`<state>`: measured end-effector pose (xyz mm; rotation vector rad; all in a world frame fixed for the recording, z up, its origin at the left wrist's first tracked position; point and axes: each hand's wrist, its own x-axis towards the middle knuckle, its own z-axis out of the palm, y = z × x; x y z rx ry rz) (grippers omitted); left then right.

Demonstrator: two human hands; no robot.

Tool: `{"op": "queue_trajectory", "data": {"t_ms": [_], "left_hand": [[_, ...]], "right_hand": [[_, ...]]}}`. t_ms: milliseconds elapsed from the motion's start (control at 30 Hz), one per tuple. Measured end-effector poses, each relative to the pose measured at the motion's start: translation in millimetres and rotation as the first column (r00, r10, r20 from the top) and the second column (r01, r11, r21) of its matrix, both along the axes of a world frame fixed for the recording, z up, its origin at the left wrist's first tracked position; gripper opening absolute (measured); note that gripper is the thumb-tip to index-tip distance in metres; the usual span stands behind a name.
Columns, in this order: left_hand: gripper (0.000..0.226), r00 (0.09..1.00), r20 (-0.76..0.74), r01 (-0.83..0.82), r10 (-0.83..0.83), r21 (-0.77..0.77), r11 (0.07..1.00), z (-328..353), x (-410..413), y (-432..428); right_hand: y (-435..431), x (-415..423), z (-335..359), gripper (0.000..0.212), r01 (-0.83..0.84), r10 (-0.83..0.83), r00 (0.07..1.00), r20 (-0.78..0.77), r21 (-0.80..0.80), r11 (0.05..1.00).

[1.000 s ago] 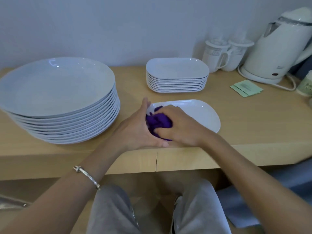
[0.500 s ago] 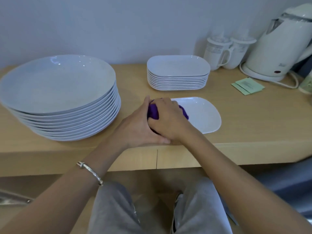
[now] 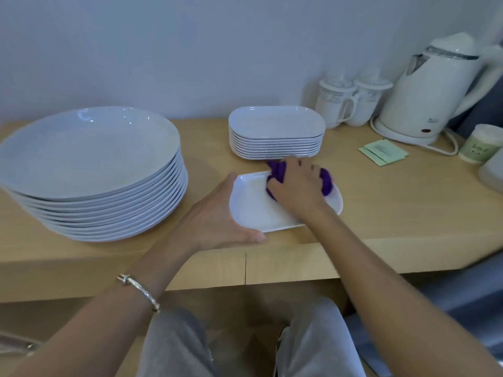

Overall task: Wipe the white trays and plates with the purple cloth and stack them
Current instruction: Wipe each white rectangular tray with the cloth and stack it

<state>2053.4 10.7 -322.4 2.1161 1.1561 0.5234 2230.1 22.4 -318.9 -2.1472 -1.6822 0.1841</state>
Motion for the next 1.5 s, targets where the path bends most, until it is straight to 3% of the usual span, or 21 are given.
{"op": "queue_trajectory", "data": {"t_ms": [67,133,200,267,300,367,400,500,567,633,733,800,833,900,1000,1067,1100,1233,1333,1400,1500], "left_hand": [[0.089,1.0,0.021,0.013,-0.013,0.007,1.0,-3.6,-0.7,3.7],[0.118,1.0,-0.002,-0.02,0.02,-0.026,0.999,-8.2,-2.8,6.0],[0.134,0.999,-0.033,-0.029,0.028,-0.039,0.999,-11.1,-4.7,6.7],[0.137,0.996,-0.081,-0.03,0.027,-0.035,0.999,-7.9,-3.8,7.1],[0.125,0.996,-0.087,-0.005,0.003,-0.021,1.0,-6.0,-2.5,8.5],[0.082,0.994,-0.073,0.085,-0.081,0.053,0.995,-0.7,0.8,7.6],[0.079,0.989,-0.111,0.107,-0.096,0.096,0.99,-0.8,0.3,7.4],[0.122,0.926,-0.377,0.067,-0.024,0.101,0.993,-3.7,-5.2,1.5],[0.118,0.89,-0.455,0.024,0.036,0.126,0.992,-4.3,-5.5,-6.6],[0.096,0.897,-0.435,0.035,0.075,0.24,0.97,-2.4,-1.8,-16.2],[0.1,0.952,-0.289,0.023,0.1,0.392,0.92,-4.4,-0.7,-23.2],[0.075,0.99,-0.027,-0.117,0.137,0.366,0.923,-5.2,-1.4,-28.4],[0.061,0.981,0.106,-0.191,0.165,0.326,0.926,-4.7,-0.2,-27.7],[0.058,0.902,0.346,-0.338,0.257,0.197,0.92,-0.6,3.6,-22.9],[0.054,0.777,0.497,-0.405,0.387,-0.075,0.911,4.6,11.3,-14.5],[0.056,0.753,0.477,-0.409,0.453,-0.2,0.891,1.9,15.8,-10.0],[0.056,0.766,0.448,-0.421,0.461,-0.191,0.887,-0.7,17.8,-8.2],[0.048,0.854,0.123,-0.518,0.506,0.095,0.85,-3.4,15.2,1.8],[0.051,0.848,-0.118,-0.497,0.516,0.16,0.853,2.2,9.4,9.5],[0.05,0.843,-0.189,-0.47,0.504,0.197,0.86,5.0,8.4,12.1],[0.04,0.847,-0.18,-0.443,0.501,0.284,0.851,4.6,12.3,8.3]], "right_hand": [[0.6,-33.0,-2.9,0.046,-0.134,0.134,0.99,-0.034,-0.019,0.991],[-6.4,-47.5,-3.6,0.046,-0.296,0.295,0.955,-0.039,-0.05,0.954],[-18.7,-39.6,2.8,0.037,-0.431,0.421,0.894,-0.154,-0.038,0.901],[-35.4,-18.5,15.0,0.025,-0.532,0.497,0.816,-0.295,-0.047,0.845],[-42.9,-4.9,21.0,0.024,-0.551,0.496,0.798,-0.342,-0.081,0.831],[-55.5,22.2,31.7,0.03,-0.528,0.438,0.811,-0.389,-0.163,0.833],[-59.3,34.2,35.9,0.033,-0.493,0.405,0.837,-0.369,-0.183,0.851],[-59.0,60.8,41.6,0.029,-0.341,0.312,0.931,-0.191,-0.145,0.929],[-59.6,68.7,46.0,0.023,-0.25,0.245,0.956,-0.158,-0.012,0.968],[-64.3,68.8,55.3,0.016,-0.194,0.229,0.931,-0.285,0.147,0.97],[-71.0,59.8,72.1,0.017,-0.165,0.289,0.84,-0.458,0.292,0.942],[-77.4,51.9,82.1,0.026,-0.165,0.329,0.803,-0.496,0.345,0.924],[-80.6,49.2,85.6,0.03,-0.154,0.337,0.789,-0.513,0.366,0.918],[-86.9,44.6,91.8,0.031,-0.135,0.366,0.755,-0.544,0.417,0.899],[-93.6,35.0,96.2,0.022,-0.165,0.402,0.757,-0.515,0.444,0.881],[-89.6,28.0,88.1,0.02,-0.2,0.4,0.81,-0.429,0.439,0.876],[-84.4,26.0,79.6,0.023,-0.216,0.39,0.84,-0.378,0.426,0.878],[-62.9,21.4,32.6,0.028,-0.264,0.324,0.913,-0.248,0.247,0.932],[-57.4,17.8,8.4,0.031,-0.281,0.317,0.918,-0.238,0.172,0.944],[-56.3,13.5,3.8,0.03,-0.264,0.296,0.932,-0.21,0.167,0.95],[-52.9,8.0,-0.6,0.031,-0.24,0.275,0.94,-0.203,0.184,0.953]]}}
